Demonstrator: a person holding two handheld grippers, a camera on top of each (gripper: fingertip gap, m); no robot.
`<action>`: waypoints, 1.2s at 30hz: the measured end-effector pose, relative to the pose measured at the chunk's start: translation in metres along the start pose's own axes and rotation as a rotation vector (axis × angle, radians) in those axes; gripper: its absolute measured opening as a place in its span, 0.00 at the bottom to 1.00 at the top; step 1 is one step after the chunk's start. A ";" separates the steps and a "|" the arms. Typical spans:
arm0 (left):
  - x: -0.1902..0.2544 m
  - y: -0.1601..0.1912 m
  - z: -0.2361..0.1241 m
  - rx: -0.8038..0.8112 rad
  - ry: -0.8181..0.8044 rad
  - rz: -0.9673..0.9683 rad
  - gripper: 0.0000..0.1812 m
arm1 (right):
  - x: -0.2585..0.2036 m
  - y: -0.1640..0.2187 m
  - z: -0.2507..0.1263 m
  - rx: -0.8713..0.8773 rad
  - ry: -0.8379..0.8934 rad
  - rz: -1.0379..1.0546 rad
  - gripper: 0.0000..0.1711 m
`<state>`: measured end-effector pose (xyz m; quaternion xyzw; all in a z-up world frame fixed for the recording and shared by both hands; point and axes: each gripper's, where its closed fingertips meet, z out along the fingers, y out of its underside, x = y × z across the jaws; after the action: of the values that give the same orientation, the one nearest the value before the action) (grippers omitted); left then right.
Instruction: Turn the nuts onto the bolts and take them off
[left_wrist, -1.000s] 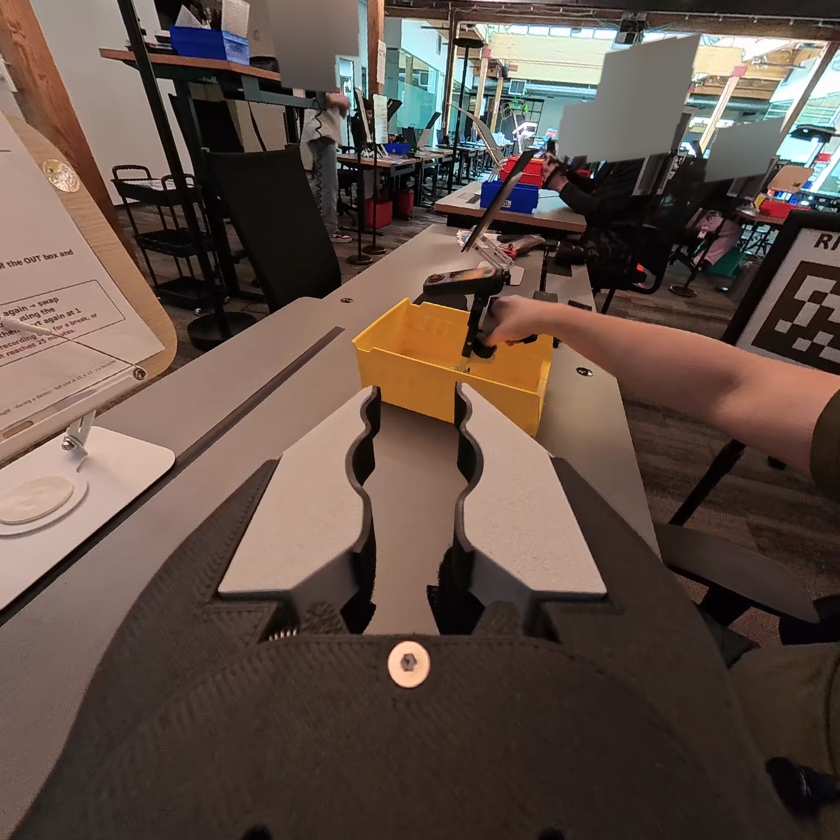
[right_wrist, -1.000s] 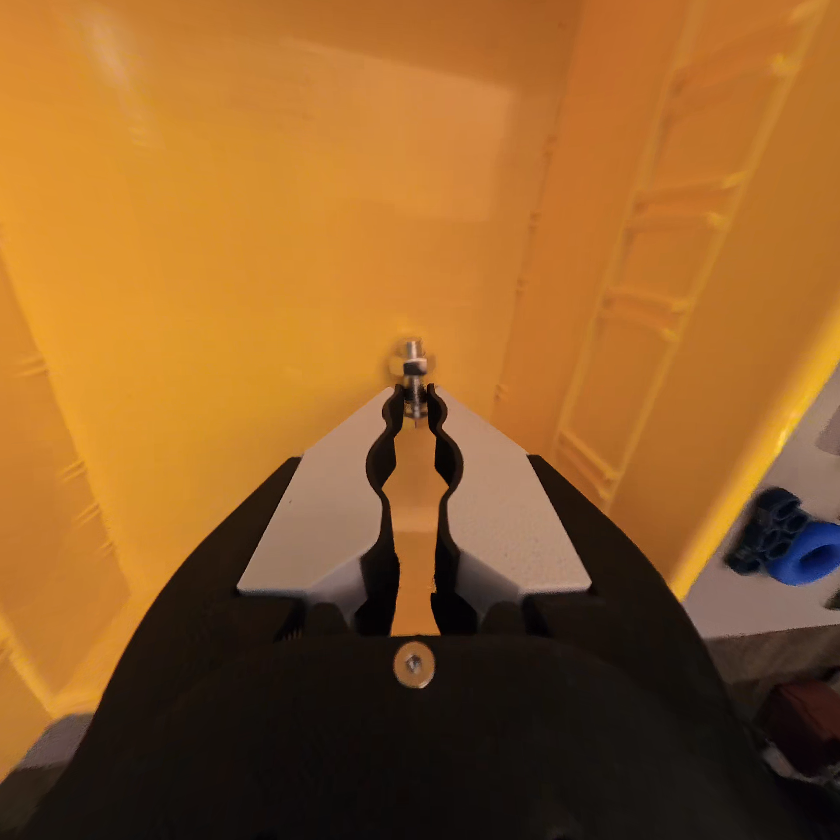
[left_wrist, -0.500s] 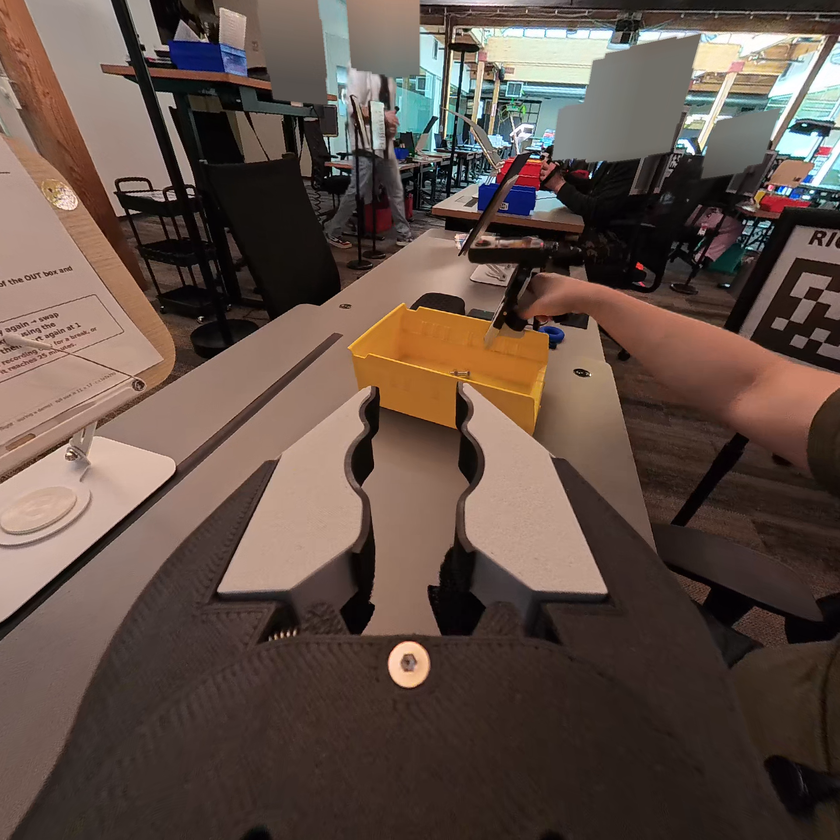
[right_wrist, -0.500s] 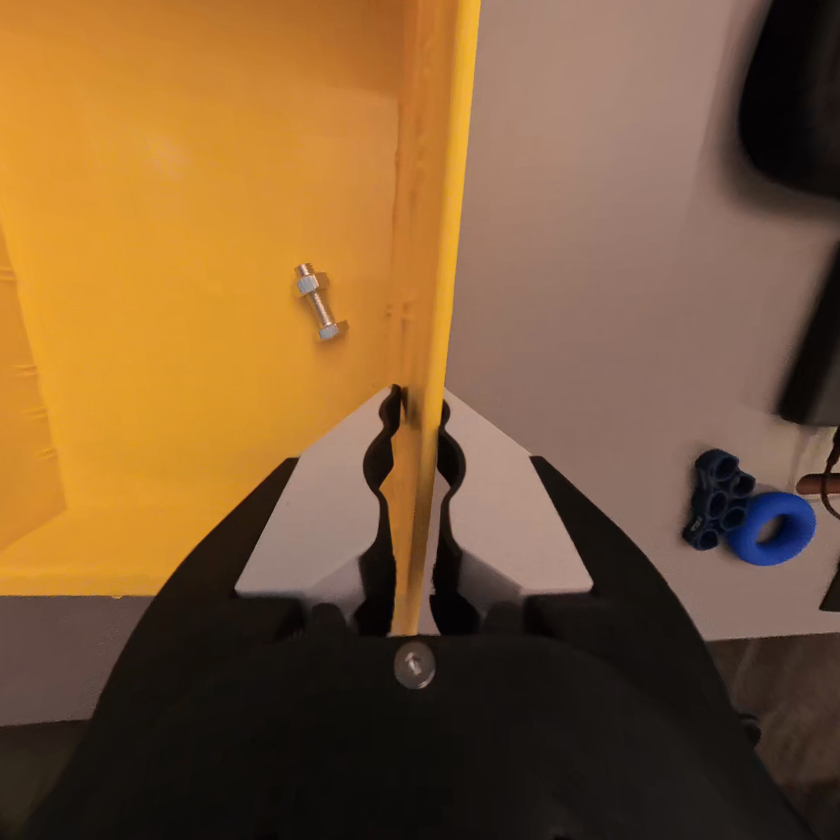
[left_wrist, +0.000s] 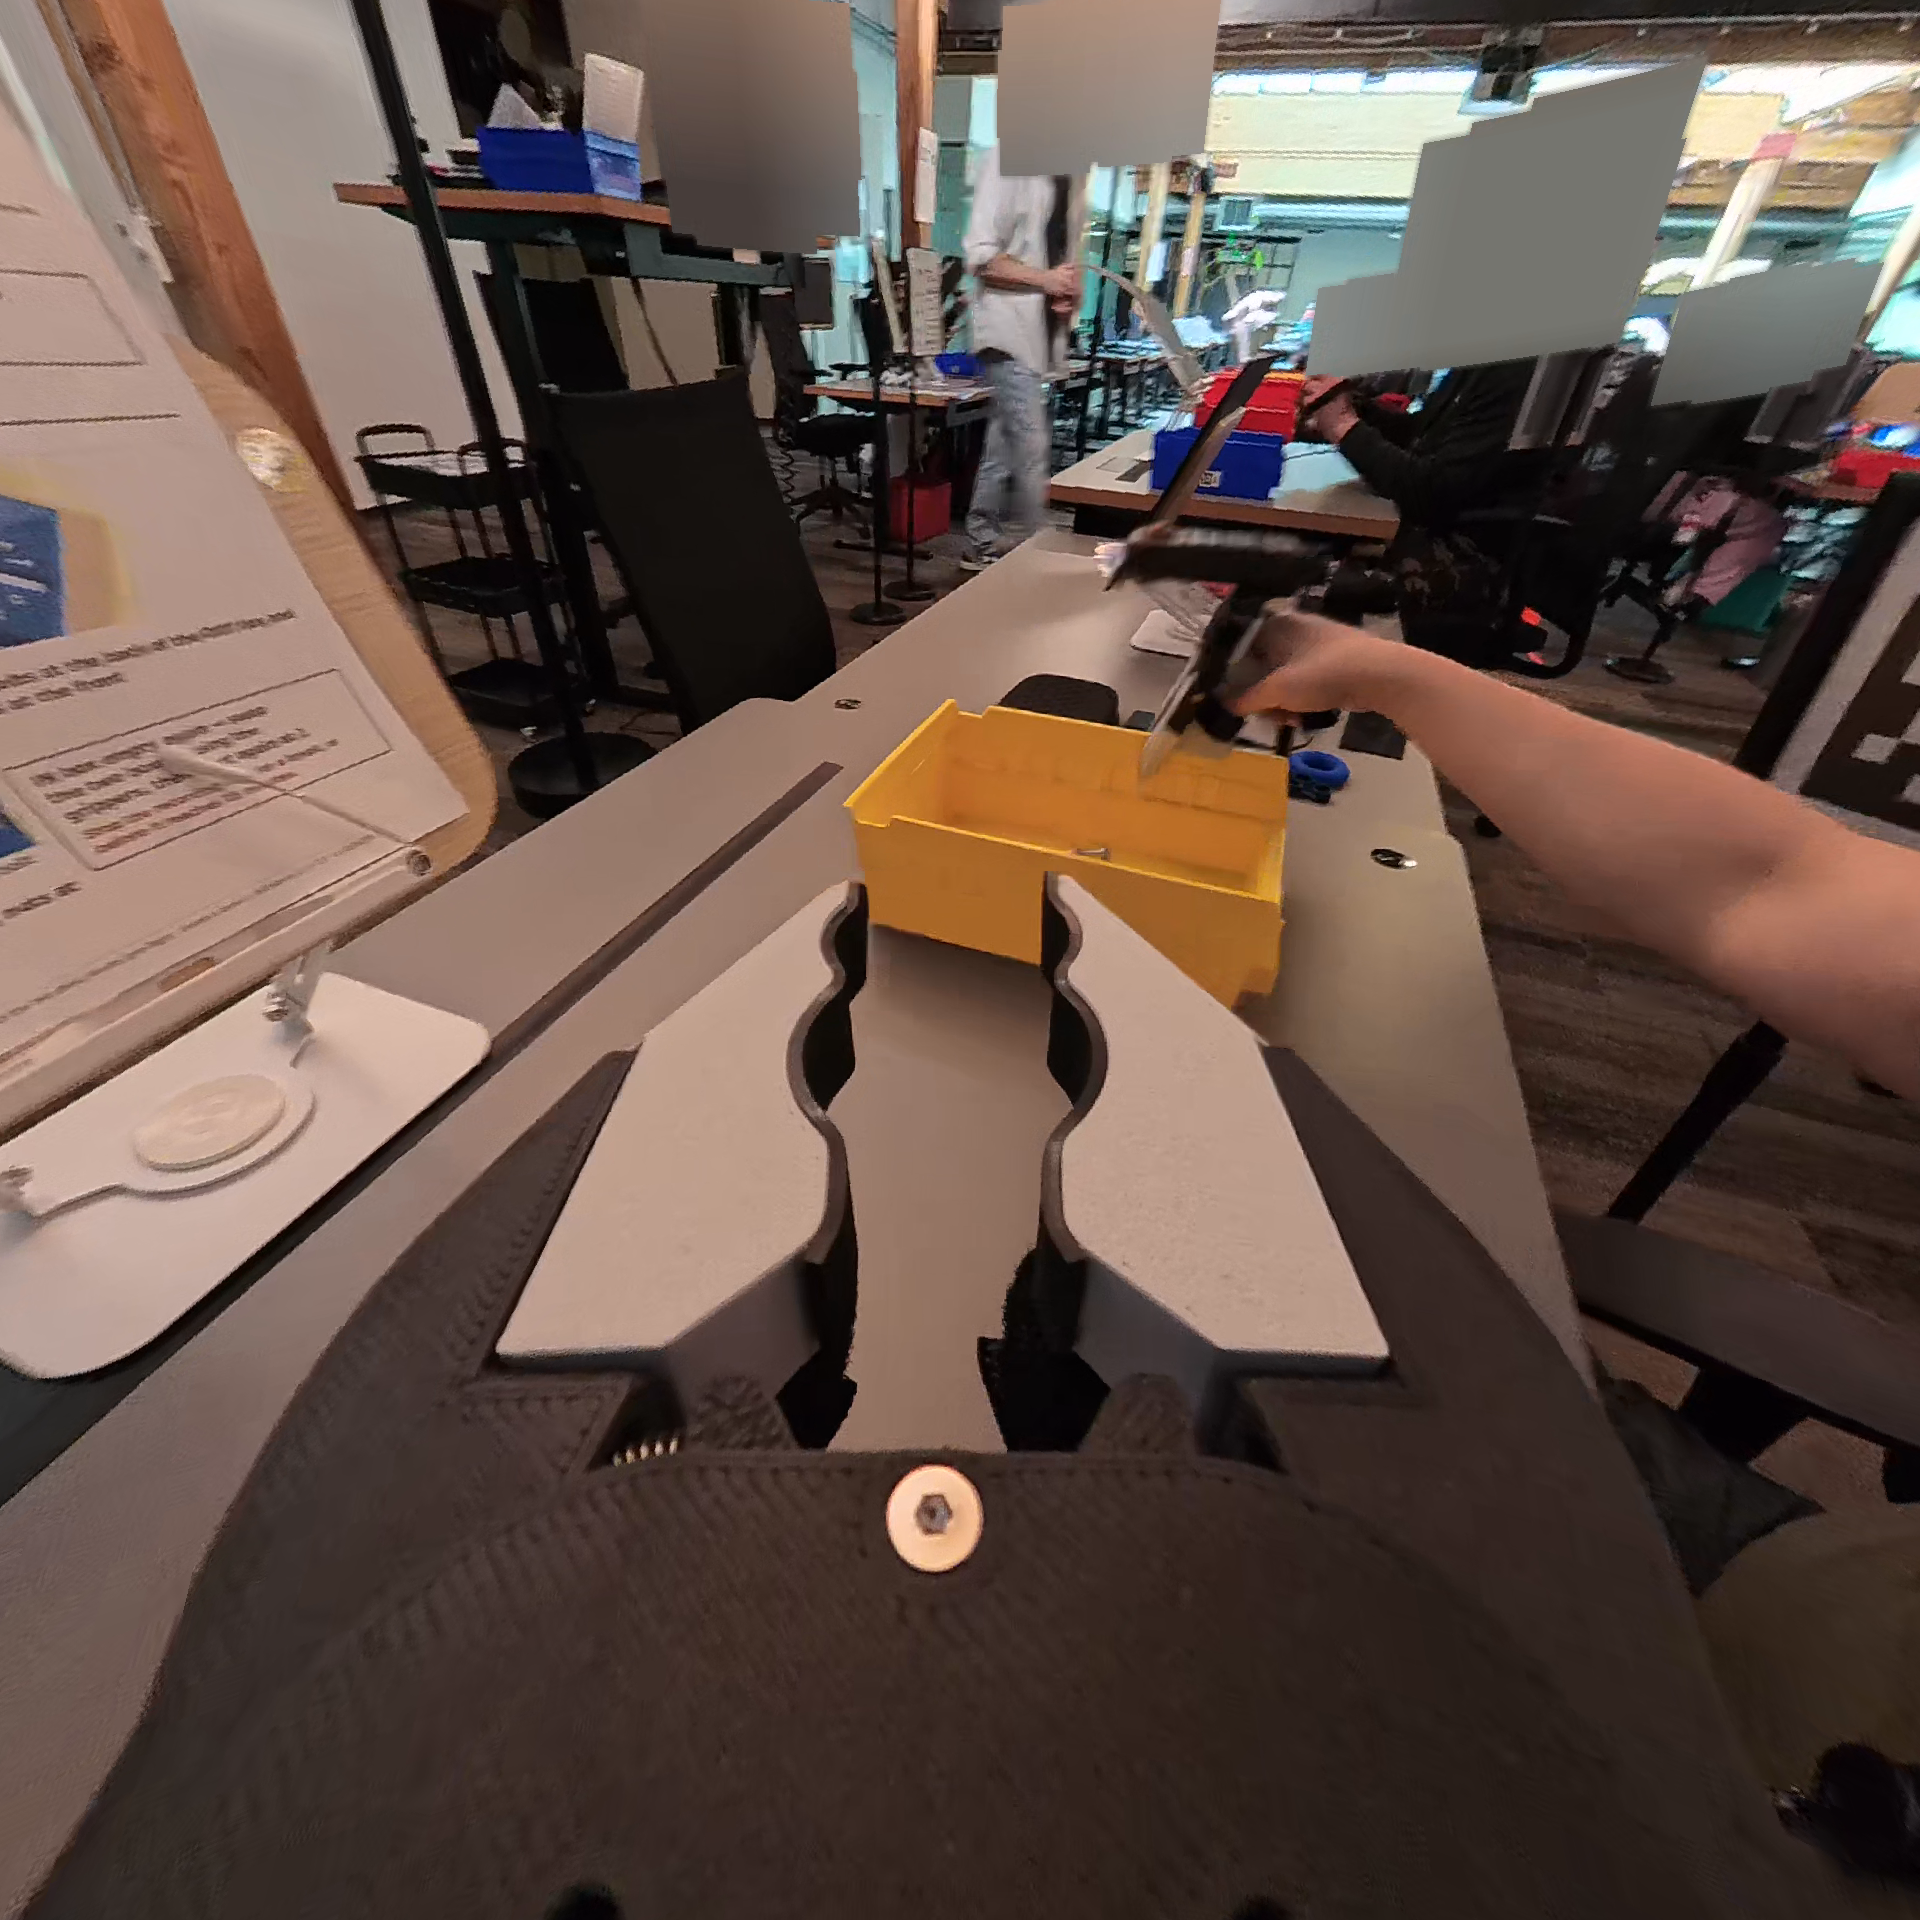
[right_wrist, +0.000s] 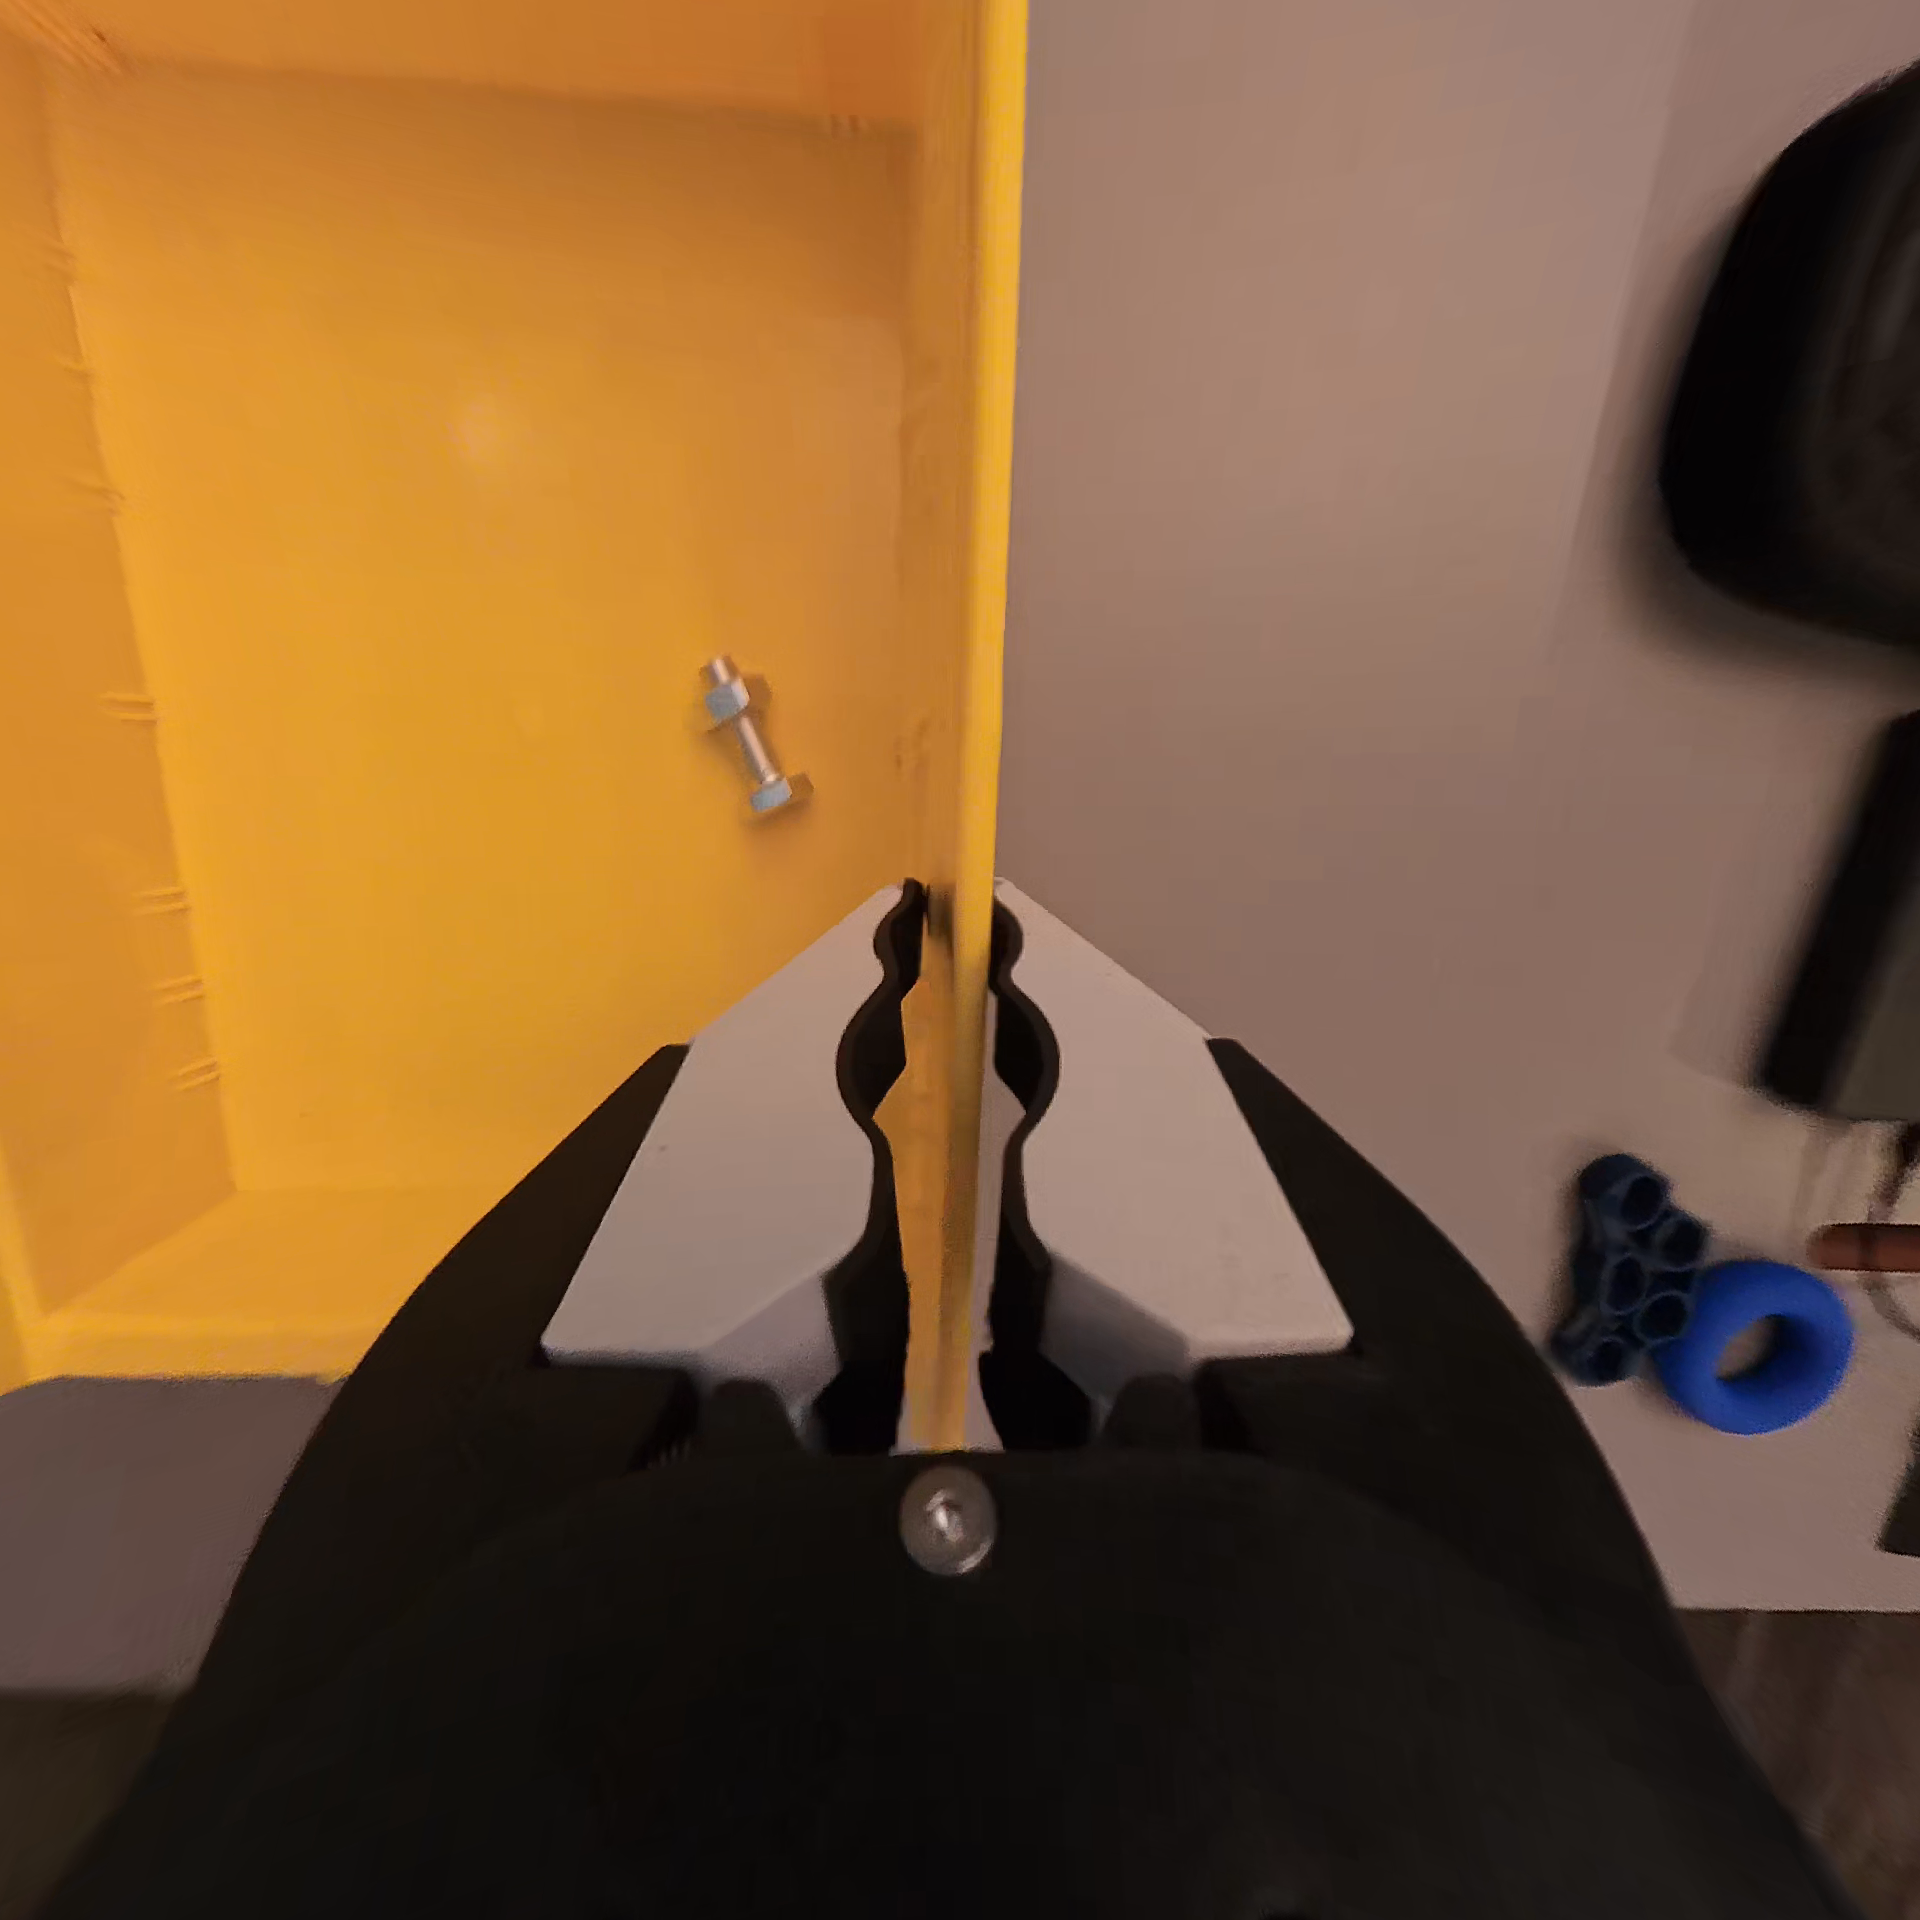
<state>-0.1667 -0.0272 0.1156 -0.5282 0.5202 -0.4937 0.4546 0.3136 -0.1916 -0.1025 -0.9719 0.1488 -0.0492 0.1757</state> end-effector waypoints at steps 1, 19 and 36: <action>-0.006 0.000 -0.005 -0.003 -0.035 0.009 0.18 | 0.005 -0.010 -0.011 0.068 0.063 -0.031 0.09; -0.056 0.133 -0.251 -0.513 -0.456 -0.002 0.17 | -0.303 -0.100 -0.274 1.449 -0.356 -0.567 0.36; -0.038 0.273 -0.213 -1.074 0.343 0.226 0.11 | -0.425 -0.129 -0.256 1.399 -0.511 -0.759 0.35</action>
<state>-0.4044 0.0054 -0.1362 -0.5383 0.8176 -0.1873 0.0818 -0.0935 -0.0303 0.1641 -0.6037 -0.2980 0.0360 0.7385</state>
